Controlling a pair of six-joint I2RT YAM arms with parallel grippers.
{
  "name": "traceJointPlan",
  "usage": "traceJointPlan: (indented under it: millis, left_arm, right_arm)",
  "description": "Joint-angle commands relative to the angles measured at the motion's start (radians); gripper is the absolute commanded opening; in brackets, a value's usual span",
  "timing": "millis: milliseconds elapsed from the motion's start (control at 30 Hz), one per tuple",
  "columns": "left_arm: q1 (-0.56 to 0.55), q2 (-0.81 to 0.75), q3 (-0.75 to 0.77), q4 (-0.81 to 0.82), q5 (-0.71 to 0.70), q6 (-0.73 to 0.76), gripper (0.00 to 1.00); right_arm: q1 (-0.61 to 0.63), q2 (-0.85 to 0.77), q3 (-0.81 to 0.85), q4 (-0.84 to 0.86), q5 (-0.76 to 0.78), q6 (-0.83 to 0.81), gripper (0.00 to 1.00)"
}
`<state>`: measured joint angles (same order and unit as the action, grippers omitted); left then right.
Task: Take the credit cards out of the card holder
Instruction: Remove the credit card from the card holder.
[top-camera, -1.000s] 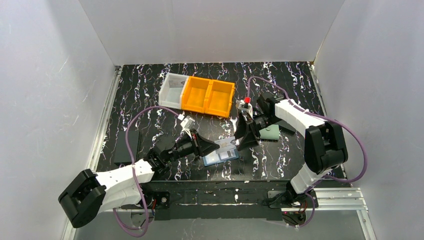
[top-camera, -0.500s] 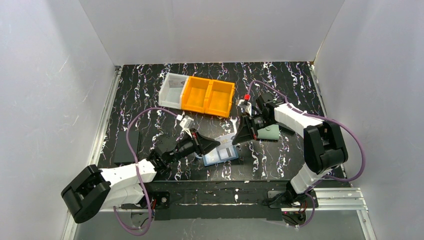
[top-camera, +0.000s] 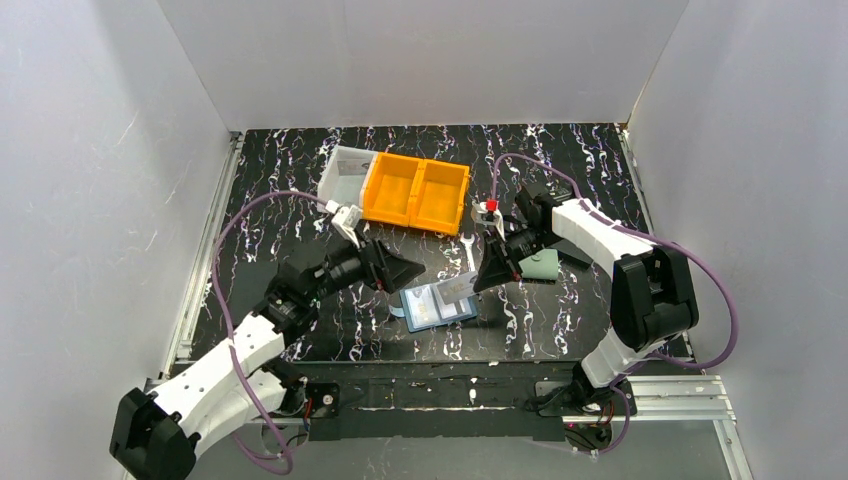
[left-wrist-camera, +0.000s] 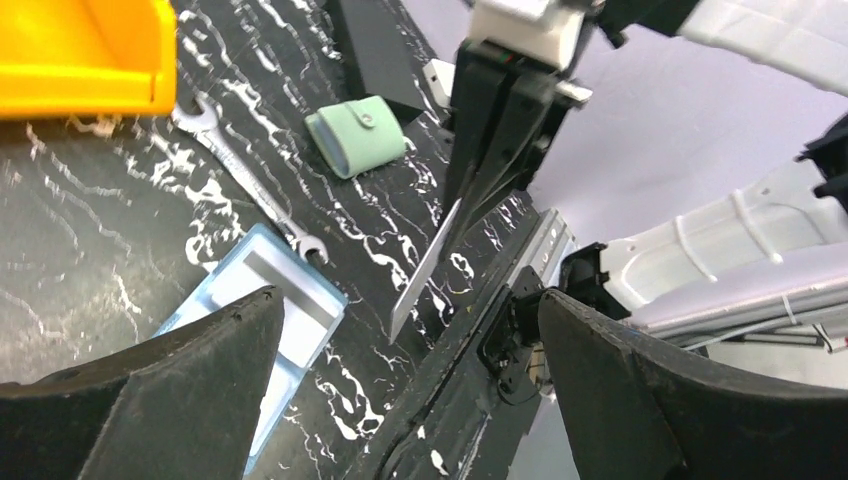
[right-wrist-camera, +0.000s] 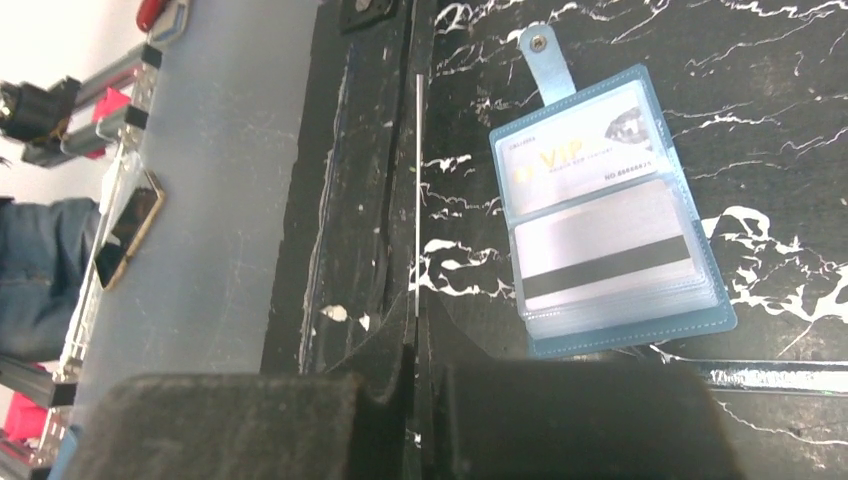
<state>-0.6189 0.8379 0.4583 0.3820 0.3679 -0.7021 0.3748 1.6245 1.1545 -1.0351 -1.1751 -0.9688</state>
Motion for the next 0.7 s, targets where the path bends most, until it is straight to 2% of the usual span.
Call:
traceJointPlan:
  millis: [0,100,267,500,667]
  left_arm:
    - [0.025,0.050,0.170,-0.287,0.159,0.136,0.98]
    - [0.025,0.125,0.284,-0.394,0.228,0.204,0.98]
    - [0.008,0.211,0.454,-0.583,0.268,0.364,0.96]
    - [-0.155,0.290,0.584,-0.743,0.086,0.726,0.92]
    - [-0.243,0.356,0.594,-0.739,0.080,0.999,0.91]
  right_arm:
    - [-0.004,0.010,0.040,-0.133,0.046,-0.162,0.01]
    - [-0.004,0.007,0.036,-0.125,0.063,-0.165,0.01]
    - [-0.005,0.011,0.037,-0.144,0.074,-0.203,0.01]
    - [-0.006,0.054,0.060,-0.268,0.045,-0.337,0.01]
    - [-0.005,0.075,0.072,-0.322,0.036,-0.391,0.01]
